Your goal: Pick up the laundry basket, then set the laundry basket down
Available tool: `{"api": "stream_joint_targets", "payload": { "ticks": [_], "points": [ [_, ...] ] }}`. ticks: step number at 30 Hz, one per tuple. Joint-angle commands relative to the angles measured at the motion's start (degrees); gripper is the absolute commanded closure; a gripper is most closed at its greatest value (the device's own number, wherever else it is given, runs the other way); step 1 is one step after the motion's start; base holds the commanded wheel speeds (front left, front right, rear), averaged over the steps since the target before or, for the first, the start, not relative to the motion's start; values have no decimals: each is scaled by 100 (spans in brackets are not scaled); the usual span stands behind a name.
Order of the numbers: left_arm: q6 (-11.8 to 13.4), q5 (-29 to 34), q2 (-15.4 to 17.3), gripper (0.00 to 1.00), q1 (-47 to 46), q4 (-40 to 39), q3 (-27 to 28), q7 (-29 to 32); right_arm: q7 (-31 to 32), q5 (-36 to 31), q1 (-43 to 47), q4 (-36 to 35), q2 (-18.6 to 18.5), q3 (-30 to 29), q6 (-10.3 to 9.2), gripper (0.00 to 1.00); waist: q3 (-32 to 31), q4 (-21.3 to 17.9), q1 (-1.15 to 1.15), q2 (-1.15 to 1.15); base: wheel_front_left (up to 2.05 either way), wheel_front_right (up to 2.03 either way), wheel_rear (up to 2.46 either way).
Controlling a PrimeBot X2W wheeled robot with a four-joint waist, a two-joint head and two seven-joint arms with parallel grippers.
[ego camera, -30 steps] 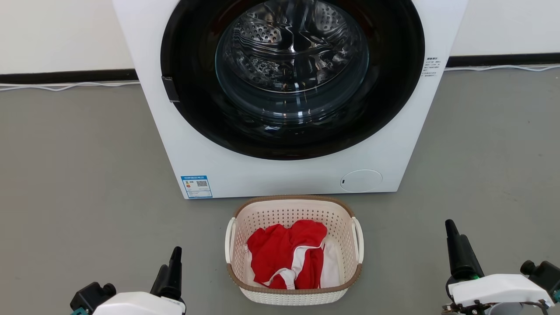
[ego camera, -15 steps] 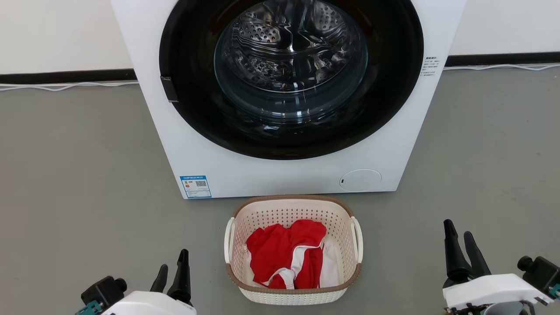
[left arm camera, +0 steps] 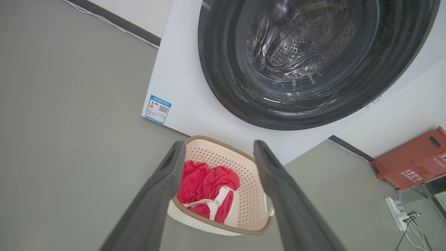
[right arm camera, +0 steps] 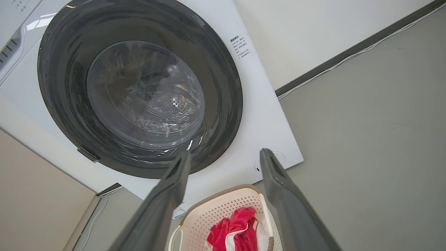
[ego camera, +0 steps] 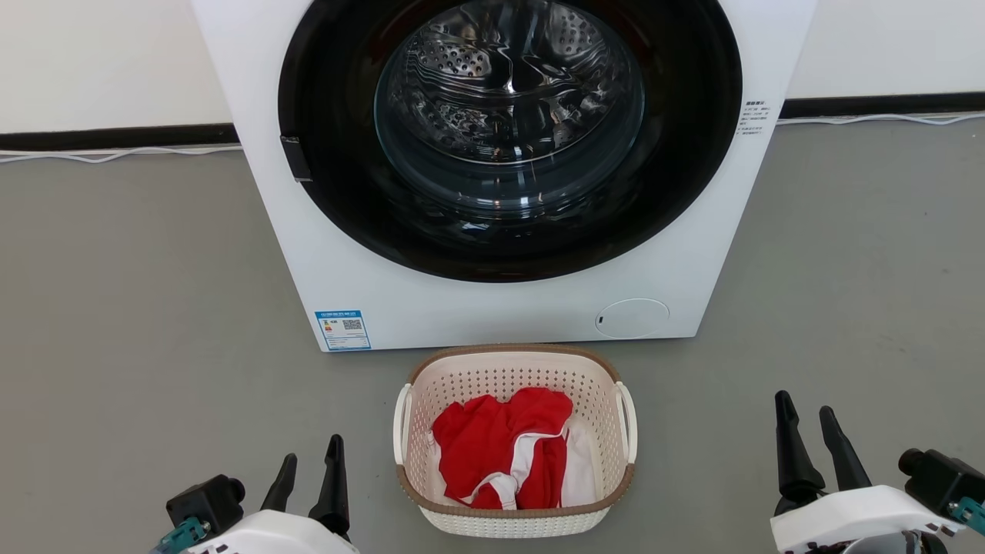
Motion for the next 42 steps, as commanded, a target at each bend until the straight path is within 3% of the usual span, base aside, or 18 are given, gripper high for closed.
{"api": "stream_joint_targets", "payload": {
  "ticks": [1,20,42],
  "points": [
    [40,239,58,0,-202,-161,85,-84,-121,-250,-38,-128,-79,89,28,0,0,-1,0,0,0,0,0],
    [79,1630,127,0,-155,-340,-161,-386,-423,-1536,10,-66,-92,65,34,0,47,5,0,0,0,0,0],
    [334,3051,120,0,-145,59,-152,-756,-793,-3071,40,35,-106,27,42,0,63,-11,0,0,0,0,0]
  ]
}}
